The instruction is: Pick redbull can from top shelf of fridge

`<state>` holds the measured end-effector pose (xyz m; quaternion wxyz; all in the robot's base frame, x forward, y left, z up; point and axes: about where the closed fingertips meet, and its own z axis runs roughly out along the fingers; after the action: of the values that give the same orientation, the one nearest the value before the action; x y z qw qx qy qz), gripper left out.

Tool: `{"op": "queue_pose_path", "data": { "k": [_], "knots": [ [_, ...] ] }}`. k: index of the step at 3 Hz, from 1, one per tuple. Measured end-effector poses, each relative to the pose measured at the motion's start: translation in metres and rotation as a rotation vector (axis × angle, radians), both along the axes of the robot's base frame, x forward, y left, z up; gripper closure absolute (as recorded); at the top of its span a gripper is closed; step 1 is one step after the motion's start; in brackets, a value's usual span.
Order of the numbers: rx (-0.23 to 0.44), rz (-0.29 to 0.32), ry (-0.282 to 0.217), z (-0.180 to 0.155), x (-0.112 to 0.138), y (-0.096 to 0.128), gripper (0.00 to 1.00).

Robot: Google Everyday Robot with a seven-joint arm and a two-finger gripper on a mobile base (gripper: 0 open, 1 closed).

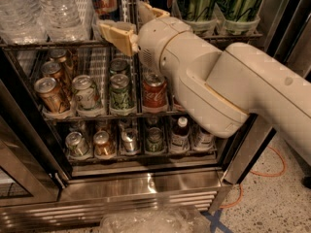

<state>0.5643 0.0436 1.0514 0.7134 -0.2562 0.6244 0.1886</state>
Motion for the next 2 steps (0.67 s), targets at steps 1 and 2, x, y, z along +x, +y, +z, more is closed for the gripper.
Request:
{"op": "queue_pose_path", "data": {
  "k": [1,2],
  "knots": [
    [0.000,0.000,0.000,0.0000,-0.0001,0.0006,0.26],
    [0.001,0.006,0.000,0.0004,0.0020,0.0045,0.26]
  ]
}}
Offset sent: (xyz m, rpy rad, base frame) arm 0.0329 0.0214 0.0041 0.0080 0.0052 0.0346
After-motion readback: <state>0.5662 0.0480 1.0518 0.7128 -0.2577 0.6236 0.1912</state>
